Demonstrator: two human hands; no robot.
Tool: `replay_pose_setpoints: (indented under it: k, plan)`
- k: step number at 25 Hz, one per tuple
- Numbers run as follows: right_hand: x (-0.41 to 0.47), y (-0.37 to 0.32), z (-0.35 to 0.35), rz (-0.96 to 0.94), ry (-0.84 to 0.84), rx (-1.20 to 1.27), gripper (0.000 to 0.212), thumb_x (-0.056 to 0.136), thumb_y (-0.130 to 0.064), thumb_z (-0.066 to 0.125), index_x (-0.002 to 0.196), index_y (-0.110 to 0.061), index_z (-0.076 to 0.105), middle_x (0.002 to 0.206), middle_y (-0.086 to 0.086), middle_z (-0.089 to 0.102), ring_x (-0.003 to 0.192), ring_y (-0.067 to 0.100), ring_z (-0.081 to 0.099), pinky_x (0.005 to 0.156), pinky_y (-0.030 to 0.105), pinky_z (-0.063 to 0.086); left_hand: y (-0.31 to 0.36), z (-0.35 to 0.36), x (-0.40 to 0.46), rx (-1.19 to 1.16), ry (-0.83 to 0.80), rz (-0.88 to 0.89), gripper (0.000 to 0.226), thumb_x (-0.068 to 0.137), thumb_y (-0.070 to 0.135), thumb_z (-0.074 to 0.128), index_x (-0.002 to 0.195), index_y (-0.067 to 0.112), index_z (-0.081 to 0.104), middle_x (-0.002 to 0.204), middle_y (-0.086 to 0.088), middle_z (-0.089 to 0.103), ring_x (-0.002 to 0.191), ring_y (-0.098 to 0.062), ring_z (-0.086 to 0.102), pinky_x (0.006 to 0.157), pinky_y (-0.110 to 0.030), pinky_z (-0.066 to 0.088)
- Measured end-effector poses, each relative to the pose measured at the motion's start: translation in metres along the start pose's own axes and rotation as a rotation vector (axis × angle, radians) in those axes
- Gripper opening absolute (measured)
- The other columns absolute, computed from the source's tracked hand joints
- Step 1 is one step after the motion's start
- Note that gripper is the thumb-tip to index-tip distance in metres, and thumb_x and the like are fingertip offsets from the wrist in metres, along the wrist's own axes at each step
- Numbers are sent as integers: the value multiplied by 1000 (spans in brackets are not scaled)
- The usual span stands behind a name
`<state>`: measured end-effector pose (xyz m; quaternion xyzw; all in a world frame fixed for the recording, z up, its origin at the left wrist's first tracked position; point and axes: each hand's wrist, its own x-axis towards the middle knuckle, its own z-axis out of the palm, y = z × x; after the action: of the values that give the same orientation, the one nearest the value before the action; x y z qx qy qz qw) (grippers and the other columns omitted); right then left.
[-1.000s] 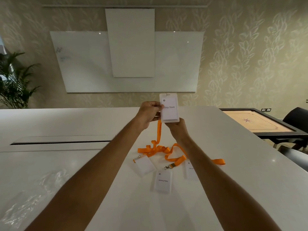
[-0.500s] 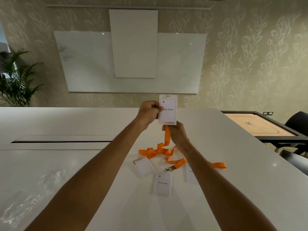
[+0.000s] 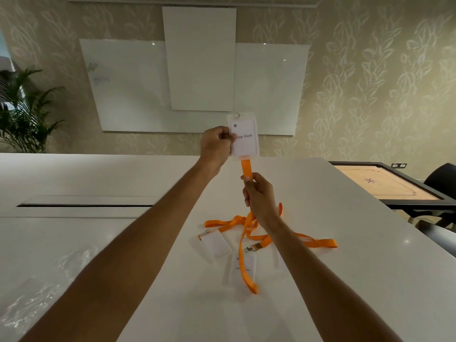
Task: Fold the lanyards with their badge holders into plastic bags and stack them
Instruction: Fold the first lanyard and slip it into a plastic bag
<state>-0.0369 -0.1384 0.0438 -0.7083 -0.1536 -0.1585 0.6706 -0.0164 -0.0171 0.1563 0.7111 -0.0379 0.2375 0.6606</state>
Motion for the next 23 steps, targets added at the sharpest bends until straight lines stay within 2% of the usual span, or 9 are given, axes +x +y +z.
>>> replay_pose_setpoints:
  k: [4,7,11,14,16,18,21,23]
  plan:
    - [0,1,1,21,9,-52,30,101,-20,42,84,-7,62,61,2,54,44,8,46,43,20,40,4,-2,7,17,32,21,12,87,3,59,84,13,66,88,-4,67,87,-24,66,80,-46,58]
    - [-2,1,1,29,-25,-46,34,101,-20,41,77,-5,61,66,4,60,52,12,54,51,19,46,1,-2,7,73,40,58,11,88,5,59,84,14,66,92,-3,67,91,-22,66,78,-37,58]
    - [-12,0,-3,30,-102,-43,37,102,-18,39,75,-3,60,67,7,60,57,6,56,53,12,43,-7,-1,9,48,61,31,12,87,4,59,83,13,67,91,-3,68,89,-23,66,71,-29,56]
    - [-20,2,-5,54,-175,-55,37,102,-18,38,76,-5,61,67,5,61,59,5,57,55,14,44,-14,1,10,45,87,-2,12,86,3,59,84,12,68,95,-5,68,88,-22,65,65,-23,53]
    - [-24,2,-5,60,-228,-48,36,102,-15,37,78,-3,61,70,6,62,62,7,58,58,15,46,-19,2,10,65,101,-5,12,86,3,60,85,11,69,97,-6,68,89,-22,65,69,-27,56]
    - [-28,-2,-7,43,-271,-50,34,101,-12,38,79,-2,62,71,6,63,64,7,59,59,15,47,-24,3,8,149,109,18,10,86,5,60,86,9,69,101,-6,68,92,-24,65,73,-30,58]
    - [-29,-12,-13,-5,-325,-79,35,101,-11,38,79,-4,64,71,4,64,66,7,59,62,15,46,-38,3,0,324,103,77,9,88,8,59,89,5,67,115,-10,66,96,-27,65,64,-21,55]
    - [-29,-17,-17,-17,-336,-78,36,101,-12,38,78,-6,65,71,3,65,66,7,58,63,15,45,-47,5,-7,356,99,91,10,89,10,59,92,4,67,118,-11,65,98,-29,64,62,-19,53]
